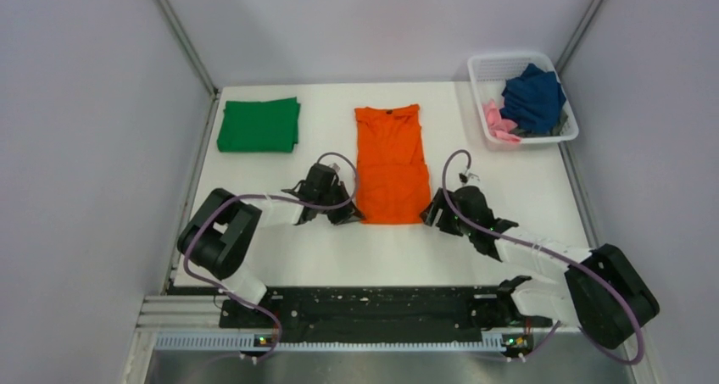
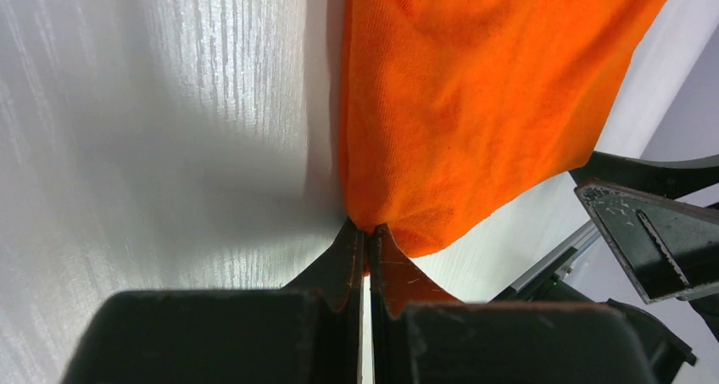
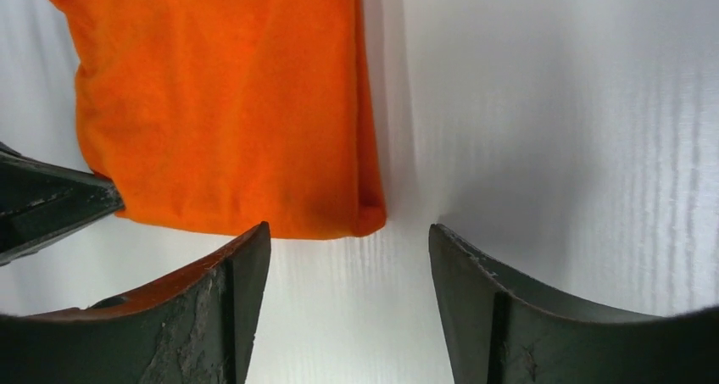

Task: Fold and stack the t-shirts
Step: Grab one side of the 2/3 rectangular tshirt with both arms

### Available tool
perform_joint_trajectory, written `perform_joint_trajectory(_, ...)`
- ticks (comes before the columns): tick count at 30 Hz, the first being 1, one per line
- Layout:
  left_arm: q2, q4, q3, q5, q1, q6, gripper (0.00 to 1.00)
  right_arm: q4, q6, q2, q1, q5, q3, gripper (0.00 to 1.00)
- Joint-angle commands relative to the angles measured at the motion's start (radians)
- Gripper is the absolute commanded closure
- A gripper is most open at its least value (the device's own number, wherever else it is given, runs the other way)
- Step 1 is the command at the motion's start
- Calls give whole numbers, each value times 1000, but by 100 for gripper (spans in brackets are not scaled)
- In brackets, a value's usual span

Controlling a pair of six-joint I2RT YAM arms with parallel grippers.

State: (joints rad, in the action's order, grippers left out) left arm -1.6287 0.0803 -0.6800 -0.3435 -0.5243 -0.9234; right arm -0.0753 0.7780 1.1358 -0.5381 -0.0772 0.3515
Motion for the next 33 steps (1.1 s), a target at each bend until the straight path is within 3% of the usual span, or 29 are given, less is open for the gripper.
perform_joint_trajectory(1,-32,4,5,11,-4,8,100,-106,1,69,7,85,10,36)
perform_joint_trajectory(6,-21,-4,18,24,-5,11,100,-116,-11,129,7,96,14,58)
perform_joint_trajectory(8,-16,-8,23,23,-6,9,100,-104,-25,141,7,115,17,75)
perform_joint_trajectory(9,-9,-8,28,18,-6,8,100,-105,-37,142,7,138,12,93)
perform_joint_trajectory(10,-1,-9,35,9,-7,6,100,-91,-44,139,6,169,11,100)
perform_joint_trajectory(13,71,-14,85,-20,-32,-9,100,-23,-49,67,-21,227,-19,100)
perform_joint_trajectory(17,257,-118,212,53,-124,-45,100,160,-24,-124,-85,288,-94,100)
perform_joint_trajectory(21,470,-149,347,100,-241,-183,100,309,94,-395,-154,388,-169,100)
perform_joint_trajectory(26,682,-264,383,187,-425,-314,100,488,250,-678,-335,397,-172,100)
perform_joint_trajectory(33,845,-340,340,245,-461,-302,100,560,239,-746,-380,290,-36,100)
